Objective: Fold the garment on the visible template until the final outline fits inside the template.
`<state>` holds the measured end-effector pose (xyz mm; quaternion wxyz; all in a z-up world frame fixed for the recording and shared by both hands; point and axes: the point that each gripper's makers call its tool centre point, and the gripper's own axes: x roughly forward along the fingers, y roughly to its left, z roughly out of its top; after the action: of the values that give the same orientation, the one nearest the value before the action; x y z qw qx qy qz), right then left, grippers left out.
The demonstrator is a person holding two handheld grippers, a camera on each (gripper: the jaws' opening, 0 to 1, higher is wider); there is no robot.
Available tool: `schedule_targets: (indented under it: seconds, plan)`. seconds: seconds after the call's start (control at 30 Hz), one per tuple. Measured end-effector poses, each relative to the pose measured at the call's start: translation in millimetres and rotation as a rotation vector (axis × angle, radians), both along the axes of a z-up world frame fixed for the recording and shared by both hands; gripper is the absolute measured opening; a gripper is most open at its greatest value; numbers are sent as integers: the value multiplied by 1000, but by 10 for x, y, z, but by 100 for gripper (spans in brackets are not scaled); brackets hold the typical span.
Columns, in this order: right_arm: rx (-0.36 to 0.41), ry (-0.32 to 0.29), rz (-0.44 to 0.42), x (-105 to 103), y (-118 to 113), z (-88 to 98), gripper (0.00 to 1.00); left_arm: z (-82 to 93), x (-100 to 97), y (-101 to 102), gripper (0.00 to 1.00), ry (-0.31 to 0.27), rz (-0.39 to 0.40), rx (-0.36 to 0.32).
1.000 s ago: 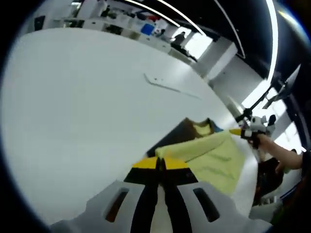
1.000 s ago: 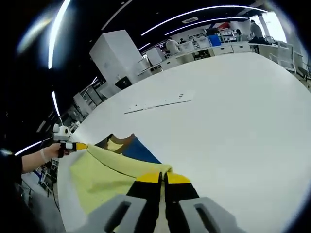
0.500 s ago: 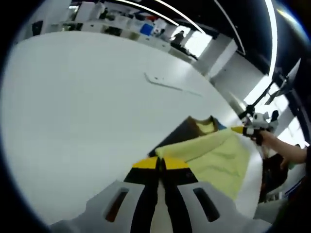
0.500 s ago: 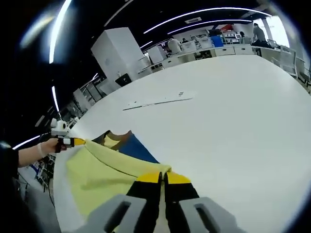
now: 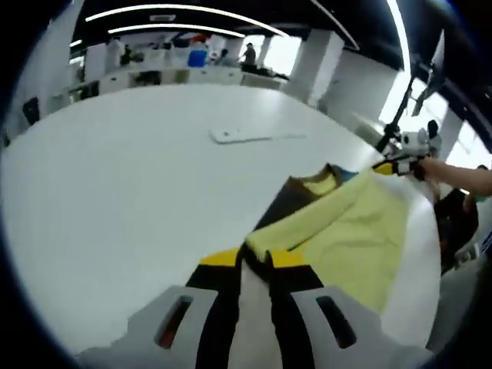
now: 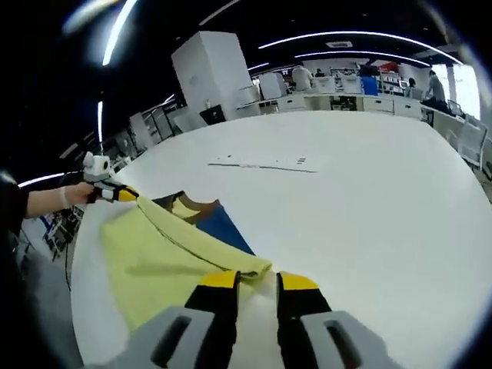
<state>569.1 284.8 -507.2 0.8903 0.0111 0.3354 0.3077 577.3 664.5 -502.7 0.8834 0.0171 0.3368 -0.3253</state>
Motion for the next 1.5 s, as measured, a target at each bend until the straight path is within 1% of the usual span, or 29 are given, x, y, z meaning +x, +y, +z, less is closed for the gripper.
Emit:
schedule_targets:
  seconds: [0.03, 0.1, 0.13, 0.17, 0.2, 0.23, 0.27, 0.3, 0.37, 0.4, 0.43, 0.5, 0.53, 0.6, 0.63, 0.67, 0.7, 0.77, 0.83, 0.87, 0.93, 1.0, 1.03, 1.1, 1.17, 1.23, 1.3, 1.37, 1.5]
  plan:
    - [-14, -5, 10, -34, 11, 14, 18, 6, -9, 0, 15, -11, -21, 25]
    - [-67, -34, 60, -79, 37, 38, 22, 20, -14, -7, 18, -46, -74, 77]
    - [-103, -53, 88, -93, 54, 47, 25, 40, -10, -23, 20, -68, -97, 90]
    - [-127, -72, 117, -83, 62, 46, 28, 49, -14, -36, 22, -70, -101, 89]
    - [-173, -90, 150, -79, 67, 35, 29, 71, -92, -124, 23, -79, -124, 100]
    - [-211, -99, 178, -103, 81, 27, 30, 68, -105, -130, 23, -86, -136, 122]
    - [-258, -113, 211, -115, 89, 17, 29, 77, -134, -163, 23, -109, -161, 156]
    - [-325, -148, 263, -99, 91, 8, 28, 87, -152, -201, 23, -133, -189, 176]
    - [-392, -176, 319, -137, 141, 5, 29, 79, -188, -241, 24, -140, -210, 197]
    - [-420, -189, 338, -142, 158, 6, 29, 86, -216, -268, 24, -150, -219, 219]
    - [-456, -213, 367, -90, 157, -4, 30, 103, -251, -319, 24, -182, -253, 257]
    - [-516, -265, 398, 13, 138, -3, 30, 80, -188, -267, 25, -214, -287, 307]
    - [-531, -278, 410, 31, 146, -3, 29, 84, -190, -281, 25, -229, -304, 319]
    - [-578, -298, 447, 42, 189, -6, 28, 38, -163, -251, 24, -260, -357, 383]
    - [-591, -299, 463, 51, 189, -42, 28, 15, -150, -233, 24, -270, -372, 410]
    - [-600, -296, 479, 46, 194, -67, 28, -57, -99, -200, 24, -281, -403, 439]
    - [-613, -298, 490, 39, 213, -76, 27, -95, -74, -186, 24, -279, -407, 444]
    - [-636, -306, 514, 36, 216, -108, 27, -71, -50, -193, 24, -286, -415, 434]
    - [-655, -312, 531, 30, 220, -136, 26, -108, -22, -169, 23, -301, -449, 476]
    - [-665, -314, 540, 29, 219, -148, 26, -139, 26, -152, 23, -313, -460, 485]
    - [-667, -315, 545, 30, 214, -158, 24, -140, 45, -151, 22, -317, -467, 487]
    - [-670, -315, 546, 34, 214, -163, 21, -136, 68, -148, 22, -340, -487, 519]
    - [-675, -319, 548, 36, 213, -163, 20, -137, 75, -149, 21, -339, -485, 519]
    - [-689, -331, 550, 49, 207, -149, 18, -153, 104, -129, 19, -358, -491, 537]
    - [-688, -335, 551, 57, 206, -138, 15, -164, 139, -105, 17, -379, -505, 573]
    - [-684, -341, 547, 63, 206, -123, 12, -127, 147, -126, 16, -393, -504, 571]
    - [-683, -348, 545, 67, 204, -105, 7, -93, 157, -133, 15, -414, -500, 585]
    - [-683, -353, 547, 72, 202, -88, 1, -84, 150, -152, 15, -429, -519, 586]
    - [-670, -347, 539, 67, 211, -80, 0, -108, 119, -160, 8, -424, -537, 590]
